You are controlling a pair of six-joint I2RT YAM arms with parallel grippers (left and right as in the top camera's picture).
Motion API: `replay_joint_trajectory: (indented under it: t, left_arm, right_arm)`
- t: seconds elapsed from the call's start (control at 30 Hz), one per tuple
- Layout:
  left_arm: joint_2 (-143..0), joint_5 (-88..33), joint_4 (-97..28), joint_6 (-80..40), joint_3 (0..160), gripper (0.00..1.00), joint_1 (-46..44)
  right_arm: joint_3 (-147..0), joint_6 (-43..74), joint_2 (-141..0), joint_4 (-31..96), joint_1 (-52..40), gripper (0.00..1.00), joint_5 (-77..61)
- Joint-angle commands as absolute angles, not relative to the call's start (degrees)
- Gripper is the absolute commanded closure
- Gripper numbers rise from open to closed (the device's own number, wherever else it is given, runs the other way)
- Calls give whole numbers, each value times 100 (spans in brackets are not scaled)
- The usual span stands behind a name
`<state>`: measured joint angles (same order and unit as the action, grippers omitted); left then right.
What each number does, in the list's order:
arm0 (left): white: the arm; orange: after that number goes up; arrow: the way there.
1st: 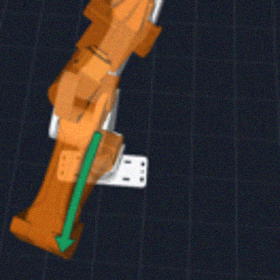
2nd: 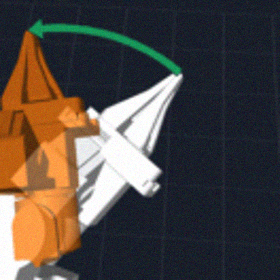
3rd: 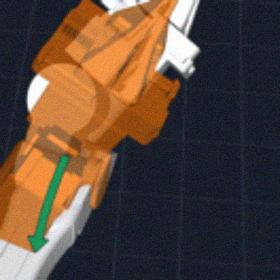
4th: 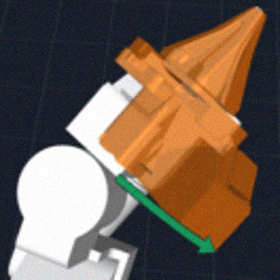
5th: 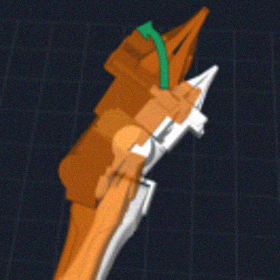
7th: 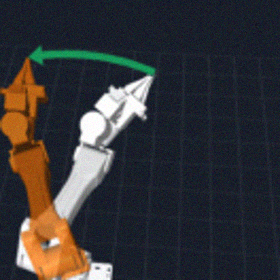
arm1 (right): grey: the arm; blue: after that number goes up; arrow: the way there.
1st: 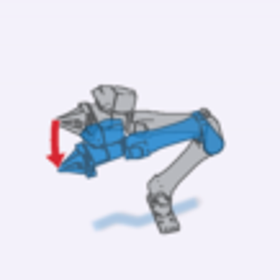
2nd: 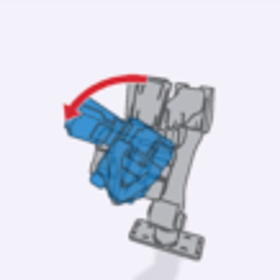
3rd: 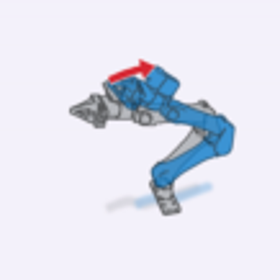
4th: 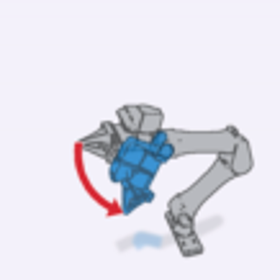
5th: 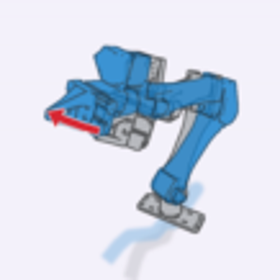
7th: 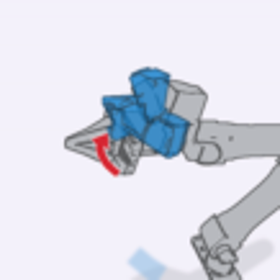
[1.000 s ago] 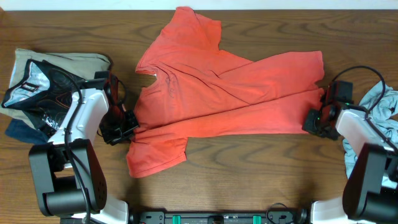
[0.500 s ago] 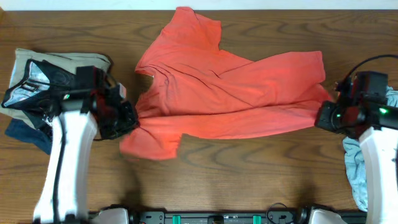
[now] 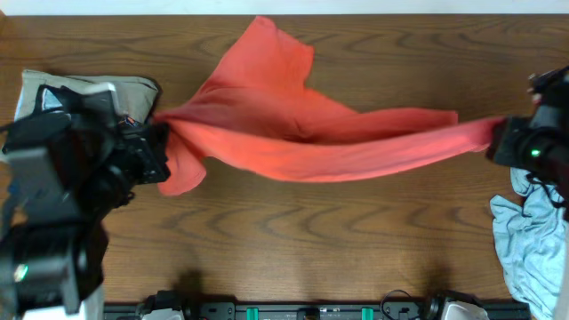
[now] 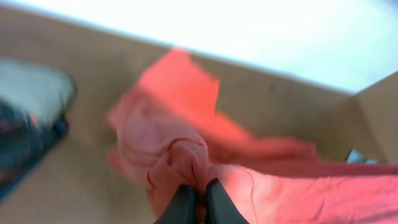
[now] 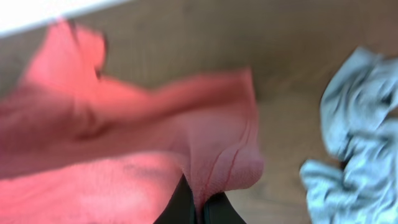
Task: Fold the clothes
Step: 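Lift the red-orange shirt high with both grippers, stretching it between them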
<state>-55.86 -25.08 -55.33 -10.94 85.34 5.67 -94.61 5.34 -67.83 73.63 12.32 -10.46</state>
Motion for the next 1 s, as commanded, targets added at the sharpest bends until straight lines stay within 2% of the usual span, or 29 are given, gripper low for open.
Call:
replay_joint_trajectory:
  t: [0.0,0.27,0.57,0.97]
  left_arm:
    - [-5489,-2344,-5433,-1350,9301,94,611]
    - [-5494,-1776,-5345,-1382,10713,94,609]
    - [-5819,-1452,-5450,-1382,10908,94,609]
    - [-7977,-2510,-5741,-1245,10903,94,602]
  right_arm:
    - [-10256,421,-6628,7365,1323,99,-775]
    - [-11714,419,-6626,7297,1323,99,27]
    - [-11922,419,-6849,6991,1321,99,150]
    - [-11920,419,-8764,7255,1310,99,-106]
